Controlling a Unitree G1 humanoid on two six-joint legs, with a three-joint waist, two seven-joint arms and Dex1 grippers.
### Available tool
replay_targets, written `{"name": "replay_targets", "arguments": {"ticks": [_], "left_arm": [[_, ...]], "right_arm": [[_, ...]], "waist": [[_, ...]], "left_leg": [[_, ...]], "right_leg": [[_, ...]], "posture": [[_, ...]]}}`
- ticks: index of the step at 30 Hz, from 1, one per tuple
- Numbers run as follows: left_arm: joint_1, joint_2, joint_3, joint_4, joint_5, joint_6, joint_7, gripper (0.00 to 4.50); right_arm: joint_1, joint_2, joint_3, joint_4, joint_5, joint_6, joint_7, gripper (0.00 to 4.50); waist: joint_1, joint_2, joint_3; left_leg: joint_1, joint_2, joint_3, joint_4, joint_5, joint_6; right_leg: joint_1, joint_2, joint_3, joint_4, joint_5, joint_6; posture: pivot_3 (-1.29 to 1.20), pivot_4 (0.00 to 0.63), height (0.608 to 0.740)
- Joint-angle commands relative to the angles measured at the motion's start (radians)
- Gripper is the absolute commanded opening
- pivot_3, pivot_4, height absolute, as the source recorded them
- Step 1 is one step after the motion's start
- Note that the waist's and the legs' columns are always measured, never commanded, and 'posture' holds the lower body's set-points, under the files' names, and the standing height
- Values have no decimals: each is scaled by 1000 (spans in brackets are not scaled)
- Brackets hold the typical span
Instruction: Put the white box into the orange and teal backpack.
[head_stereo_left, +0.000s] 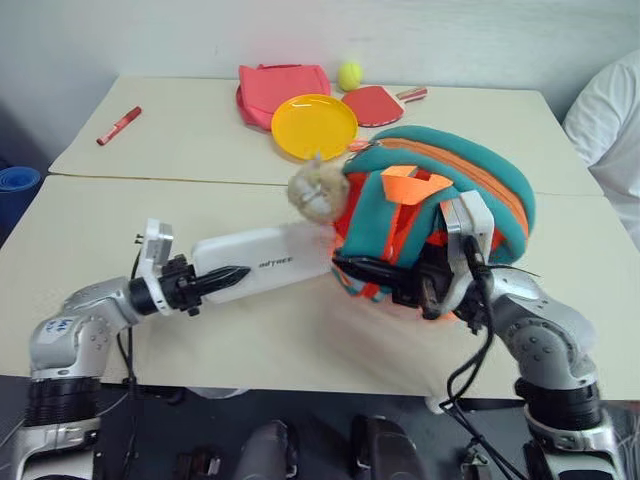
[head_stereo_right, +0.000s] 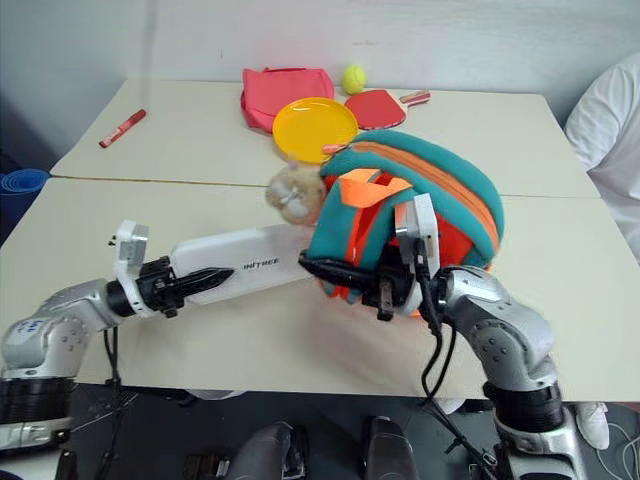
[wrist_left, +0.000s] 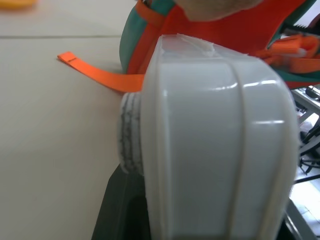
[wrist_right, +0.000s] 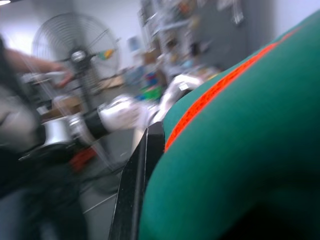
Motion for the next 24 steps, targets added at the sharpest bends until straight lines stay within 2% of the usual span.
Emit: {"name": "replay_targets", "arguments": {"ticks": [1,5,10,15,18,24], "left_arm": [[71,75,87,-56,-71,50,-75,1213],[121,131,175,-48,-144,115,-117,1213],[67,174,202,-78,-211,165,-147,1213],[-226,99,55,-93,-127,80,-41,1213],[-336,37,31,-84,-140,74,7,1213],[-414,38,-24,-49,-115,62,-54,1213]], "right_arm": [[49,-117,-110,-61,169,90,18,13],[128,-253,-196,-26,218,146,62,13],[145,-308,-219,4,250,171,75,13],[132,-323,-196,46,187,165,97,13],[121,-327,-190,49,185,175,100,13],[130,-325,-192,44,171,170,102,13]], "waist": [[1,0,0],[10,-1,0],[14,-1,0],[35,-1,1],[33,-1,1],[31,-2,1]], "left_leg": [[0,0,0,0,-1,0],[0,0,-1,0,-3,0],[0,0,-2,0,-5,-5],[0,-2,-2,0,-4,-5],[0,-3,0,0,-3,-2],[-4,-1,1,1,-1,1]], "right_leg": [[0,0,0,-1,0,0],[1,-1,0,-7,0,-1],[1,-3,0,-6,0,-1],[1,-5,-1,-5,1,1],[1,-4,-1,-6,1,2],[0,4,-4,-5,1,2]], "posture": [[0,150,740],[0,150,740],[0,150,740],[0,150,740],[0,150,740],[0,150,740]]}}
